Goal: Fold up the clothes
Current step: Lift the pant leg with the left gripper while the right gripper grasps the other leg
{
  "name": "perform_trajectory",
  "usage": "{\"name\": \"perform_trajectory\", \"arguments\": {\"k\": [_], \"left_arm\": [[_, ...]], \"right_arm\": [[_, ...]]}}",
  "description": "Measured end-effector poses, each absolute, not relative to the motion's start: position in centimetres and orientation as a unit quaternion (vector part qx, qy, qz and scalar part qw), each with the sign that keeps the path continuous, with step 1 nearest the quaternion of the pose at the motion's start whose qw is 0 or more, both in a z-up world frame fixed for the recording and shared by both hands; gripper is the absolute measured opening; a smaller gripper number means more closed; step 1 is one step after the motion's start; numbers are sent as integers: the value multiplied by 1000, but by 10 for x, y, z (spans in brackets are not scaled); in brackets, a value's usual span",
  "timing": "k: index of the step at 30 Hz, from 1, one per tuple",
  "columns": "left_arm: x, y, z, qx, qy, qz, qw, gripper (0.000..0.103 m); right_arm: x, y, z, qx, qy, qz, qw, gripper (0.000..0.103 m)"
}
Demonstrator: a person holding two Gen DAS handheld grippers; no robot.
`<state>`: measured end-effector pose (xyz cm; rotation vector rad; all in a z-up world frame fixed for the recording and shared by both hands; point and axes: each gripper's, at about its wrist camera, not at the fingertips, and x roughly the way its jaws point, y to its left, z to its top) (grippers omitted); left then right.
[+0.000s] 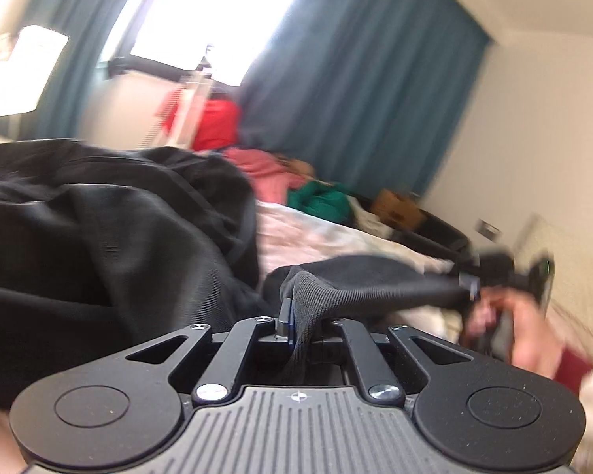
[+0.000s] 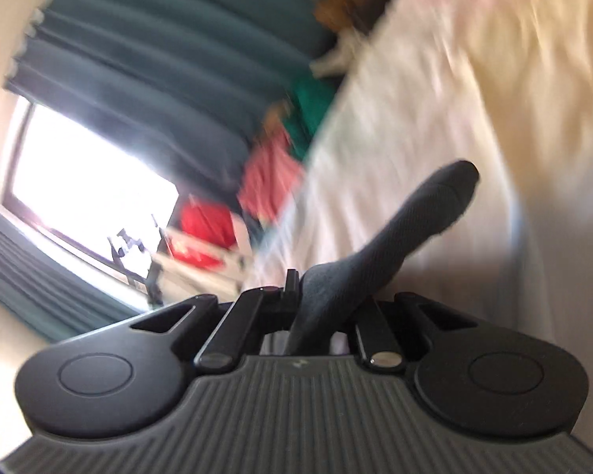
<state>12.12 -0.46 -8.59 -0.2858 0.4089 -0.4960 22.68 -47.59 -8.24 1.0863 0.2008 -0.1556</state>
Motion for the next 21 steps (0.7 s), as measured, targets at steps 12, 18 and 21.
{"name": "perform_trajectory", "arguments": {"k": [12,18,21], "left_arm": [[104,-49,-114,-61,283,-308,906,49],[88,-3,-103,-175,321,-236,900,85],[92,50,-108,-293,335,-139,885,95]], "right_arm": [[139,-531,-153,515,135,-303,791,8],[134,-529,-177,594,126,-281,743,9],[135,-528,-171,587,128,-277,750,9]]}}
